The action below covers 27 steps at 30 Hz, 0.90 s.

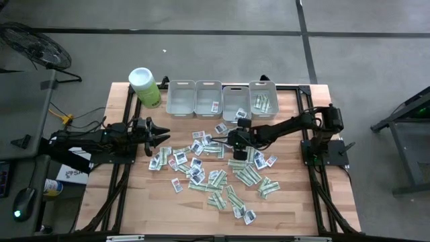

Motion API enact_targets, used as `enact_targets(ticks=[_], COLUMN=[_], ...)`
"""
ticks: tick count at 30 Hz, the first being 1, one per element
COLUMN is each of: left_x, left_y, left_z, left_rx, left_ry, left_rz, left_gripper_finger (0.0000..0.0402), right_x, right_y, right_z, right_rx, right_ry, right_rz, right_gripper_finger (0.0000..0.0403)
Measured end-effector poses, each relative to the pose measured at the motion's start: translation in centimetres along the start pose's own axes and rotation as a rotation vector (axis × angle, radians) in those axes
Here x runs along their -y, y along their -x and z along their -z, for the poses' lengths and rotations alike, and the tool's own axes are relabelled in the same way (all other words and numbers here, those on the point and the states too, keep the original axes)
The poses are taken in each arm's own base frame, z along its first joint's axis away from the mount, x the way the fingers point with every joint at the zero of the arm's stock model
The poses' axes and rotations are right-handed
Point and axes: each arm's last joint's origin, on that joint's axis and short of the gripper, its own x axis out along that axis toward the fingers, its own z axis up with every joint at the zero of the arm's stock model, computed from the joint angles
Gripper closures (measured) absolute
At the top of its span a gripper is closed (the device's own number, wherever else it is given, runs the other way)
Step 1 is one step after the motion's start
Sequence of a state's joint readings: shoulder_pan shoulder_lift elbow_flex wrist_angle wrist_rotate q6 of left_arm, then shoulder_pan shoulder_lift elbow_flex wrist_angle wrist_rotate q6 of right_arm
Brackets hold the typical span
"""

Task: Pick & Place First Aid Supplies
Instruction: Put the towelette pack into the middle right gray bin

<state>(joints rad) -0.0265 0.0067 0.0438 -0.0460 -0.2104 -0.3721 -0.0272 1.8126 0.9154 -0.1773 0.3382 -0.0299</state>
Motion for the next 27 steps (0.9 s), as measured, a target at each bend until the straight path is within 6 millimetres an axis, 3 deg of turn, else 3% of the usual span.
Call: enact_targets(ticks=[6,16,27], left_x=[0.0,0.0,0.0], left_y=[0.0,0.0,0.0], left_z=[-0.01,-0.01,-0.01], left_rx=[0.001,0.0,0.0], left_ry=[0.0,0.0,0.0], left_rz=[0.0,0.0,0.0], left_gripper_finger=[0.0252,0.0252,0.0252], right_x=[-0.07,-0.08,-0.05], right_y=[0.0,-0.04,0.13], right_z=[0.08,0.13,-0.15], right_rx=[-0.008,-0.012,-0.014], right_ry=[-0.004,-0.022,-0.03], right_rz=[-0.022,-0.066,-0.086], right_gripper_finger=[0.0303,0.0395,0.0402])
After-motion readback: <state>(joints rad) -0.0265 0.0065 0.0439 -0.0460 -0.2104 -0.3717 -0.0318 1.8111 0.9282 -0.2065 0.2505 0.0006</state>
